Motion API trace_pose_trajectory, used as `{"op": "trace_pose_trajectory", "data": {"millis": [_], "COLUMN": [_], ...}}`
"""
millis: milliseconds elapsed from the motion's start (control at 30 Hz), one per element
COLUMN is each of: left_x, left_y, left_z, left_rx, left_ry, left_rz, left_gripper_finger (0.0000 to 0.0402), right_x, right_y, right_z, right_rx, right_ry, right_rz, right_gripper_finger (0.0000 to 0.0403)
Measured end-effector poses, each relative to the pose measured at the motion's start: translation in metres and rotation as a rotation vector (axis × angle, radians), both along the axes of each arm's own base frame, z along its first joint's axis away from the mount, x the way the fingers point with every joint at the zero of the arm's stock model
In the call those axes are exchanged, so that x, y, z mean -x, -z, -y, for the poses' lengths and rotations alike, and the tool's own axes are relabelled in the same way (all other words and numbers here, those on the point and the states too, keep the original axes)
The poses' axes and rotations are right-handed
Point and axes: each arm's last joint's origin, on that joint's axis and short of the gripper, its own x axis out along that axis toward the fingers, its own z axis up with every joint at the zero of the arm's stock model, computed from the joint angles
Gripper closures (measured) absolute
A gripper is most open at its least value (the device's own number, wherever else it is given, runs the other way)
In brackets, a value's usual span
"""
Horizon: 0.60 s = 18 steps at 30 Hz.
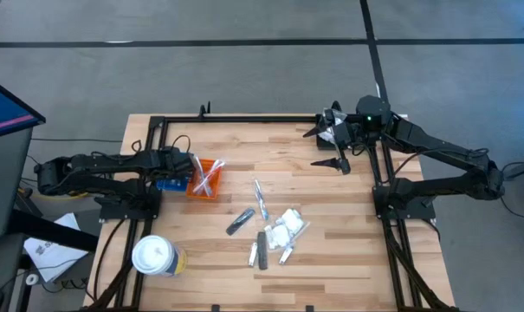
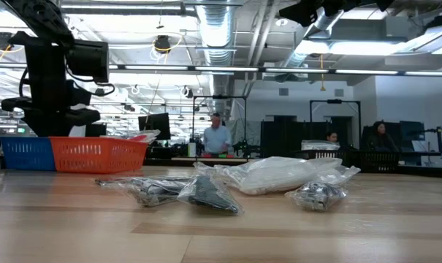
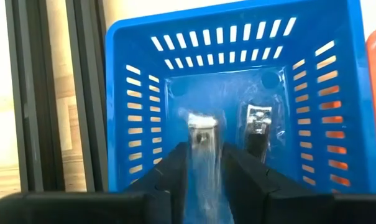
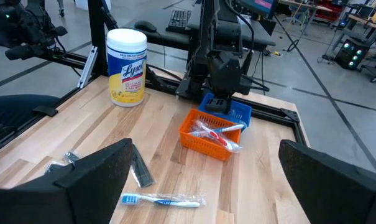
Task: Pick & Place Travel size toiletries
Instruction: Put the silver nail cutter into the blue bin, then put the black comb into the right black bin
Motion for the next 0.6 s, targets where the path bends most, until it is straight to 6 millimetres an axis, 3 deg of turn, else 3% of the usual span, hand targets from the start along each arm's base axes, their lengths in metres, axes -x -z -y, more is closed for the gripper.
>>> {"op": "trace_pose_trajectory", "data": {"millis": [333,600], "left_x": [-0.0006,-0.0007], "left_y": [-0.0003,-0.0006], "left_z": [-0.0004,-0.0003], "left_rx": [-0.012,-0.019], "left_ry": [-0.001,0.001], "left_rz": [0.006,0.004], "left_gripper_finger": [0.0255,0.0255], "right_x": [0.0,0.0], "right_y": [0.0,0.0], "right_z": [0.0,0.0], "right_rx": [0.0,0.0], "right_ry": [0.0,0.0], "right_rz": [0.0,0.0], "right_gripper_finger": [0.0005,0.0005]}}
